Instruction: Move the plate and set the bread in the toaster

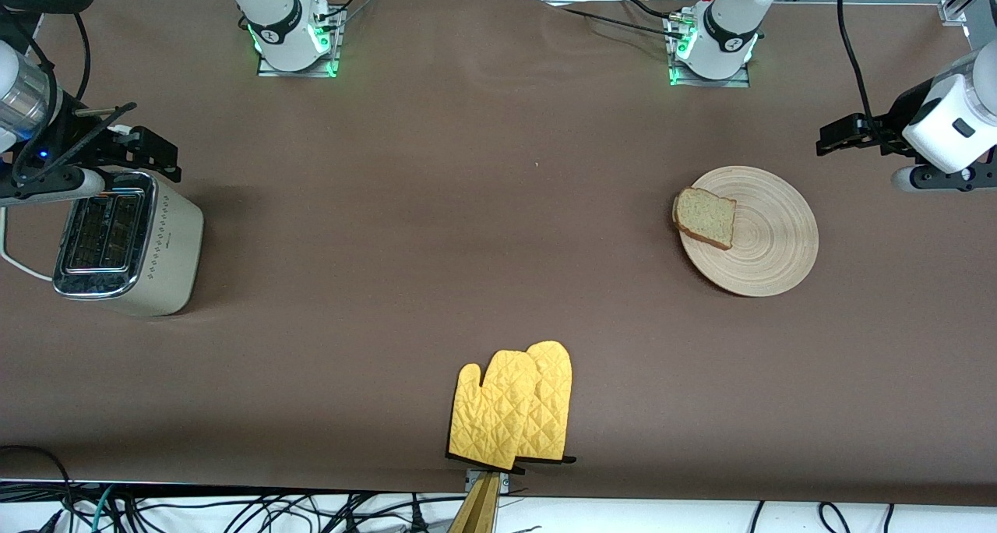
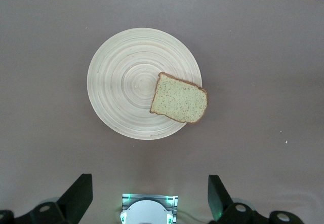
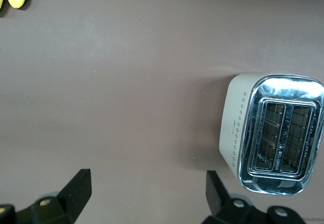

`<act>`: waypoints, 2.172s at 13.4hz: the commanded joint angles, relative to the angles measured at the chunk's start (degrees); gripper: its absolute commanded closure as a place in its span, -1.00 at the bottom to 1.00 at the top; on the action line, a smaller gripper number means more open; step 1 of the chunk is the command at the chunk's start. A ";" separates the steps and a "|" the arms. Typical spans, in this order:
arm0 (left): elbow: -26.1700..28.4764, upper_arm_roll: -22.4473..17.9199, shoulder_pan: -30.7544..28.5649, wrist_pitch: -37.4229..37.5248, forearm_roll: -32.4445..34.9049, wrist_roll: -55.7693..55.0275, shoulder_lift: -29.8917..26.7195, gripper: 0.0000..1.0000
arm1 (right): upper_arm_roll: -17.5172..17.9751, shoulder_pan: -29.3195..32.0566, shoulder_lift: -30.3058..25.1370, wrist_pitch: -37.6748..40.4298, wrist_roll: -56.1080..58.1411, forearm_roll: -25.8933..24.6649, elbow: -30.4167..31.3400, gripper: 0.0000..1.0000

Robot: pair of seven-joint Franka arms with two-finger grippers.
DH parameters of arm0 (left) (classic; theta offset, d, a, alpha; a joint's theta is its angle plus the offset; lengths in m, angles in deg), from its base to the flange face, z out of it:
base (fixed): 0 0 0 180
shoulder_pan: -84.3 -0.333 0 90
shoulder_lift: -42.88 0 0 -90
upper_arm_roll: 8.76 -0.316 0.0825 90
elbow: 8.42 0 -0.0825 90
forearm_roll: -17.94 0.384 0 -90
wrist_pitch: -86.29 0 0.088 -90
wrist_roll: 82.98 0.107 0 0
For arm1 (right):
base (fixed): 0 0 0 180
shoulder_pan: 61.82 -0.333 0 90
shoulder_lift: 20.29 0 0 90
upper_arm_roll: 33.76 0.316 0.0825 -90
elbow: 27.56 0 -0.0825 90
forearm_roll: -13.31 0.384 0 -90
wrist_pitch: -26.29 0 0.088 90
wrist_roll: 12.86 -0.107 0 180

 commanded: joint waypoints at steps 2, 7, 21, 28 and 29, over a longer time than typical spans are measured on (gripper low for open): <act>1.12 0.95 -1.03 -0.81 2.25 -0.57 -1.20 -1.00 | 0.00 0.18 -0.10 -0.92 0.09 0.15 -0.13 -1.00; 1.12 0.86 -1.30 -1.07 2.25 -0.65 -0.93 -1.00 | 0.00 0.18 -0.18 -0.93 0.53 0.15 -0.13 -1.00; 1.12 0.95 -1.57 -1.07 2.96 -0.74 -0.85 -1.00 | 0.00 0.18 -0.09 -0.66 0.53 0.15 -0.13 -1.00; 1.48 0.95 -2.27 -1.24 2.87 -0.57 -0.76 -1.00 | 0.00 0.18 -0.09 -0.75 0.53 0.15 -0.13 -1.00; 1.48 0.95 -2.27 -1.24 2.87 -0.57 -0.76 -1.00 | 0.00 0.18 -0.09 -1.01 0.53 0.15 -0.13 -1.00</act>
